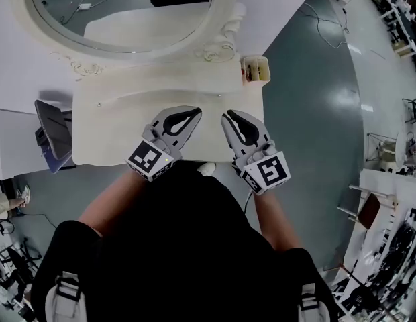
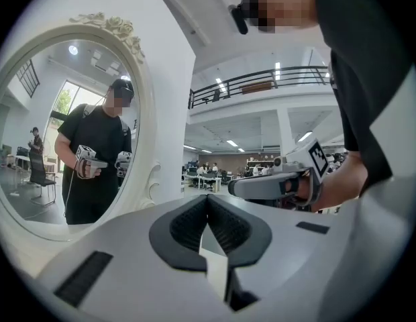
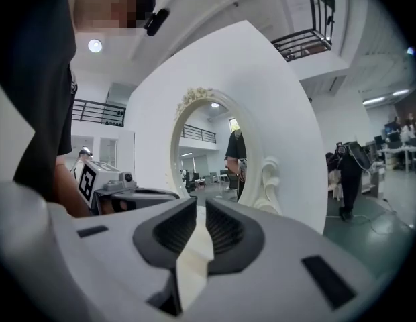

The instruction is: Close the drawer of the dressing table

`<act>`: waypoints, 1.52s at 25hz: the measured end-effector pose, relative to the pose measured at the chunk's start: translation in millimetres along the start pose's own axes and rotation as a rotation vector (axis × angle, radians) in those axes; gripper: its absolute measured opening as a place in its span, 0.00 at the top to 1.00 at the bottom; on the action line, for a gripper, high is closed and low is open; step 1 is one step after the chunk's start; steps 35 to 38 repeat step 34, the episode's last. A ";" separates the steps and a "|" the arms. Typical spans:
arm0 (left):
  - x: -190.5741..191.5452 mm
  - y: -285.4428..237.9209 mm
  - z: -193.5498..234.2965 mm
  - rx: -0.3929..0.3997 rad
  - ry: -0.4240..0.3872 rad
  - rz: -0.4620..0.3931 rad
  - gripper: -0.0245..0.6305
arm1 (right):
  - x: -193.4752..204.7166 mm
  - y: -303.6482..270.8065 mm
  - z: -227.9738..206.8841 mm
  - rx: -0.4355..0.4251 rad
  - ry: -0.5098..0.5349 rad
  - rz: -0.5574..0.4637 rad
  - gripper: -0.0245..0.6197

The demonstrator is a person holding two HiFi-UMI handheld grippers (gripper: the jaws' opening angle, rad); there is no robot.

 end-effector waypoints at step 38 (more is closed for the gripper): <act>-33.5 -2.4 -2.2 0.012 -0.058 0.009 0.97 | -27.5 19.6 -0.5 0.010 0.007 -0.075 0.96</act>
Point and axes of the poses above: the fingertips, and each gripper's own axes: y backward along the fingers, z to its left, x out of its underside, the point moved 3 cm from there along y, backward along the fingers, and after that the axes turned 15 degrees about -y, right-handed, at the moved point
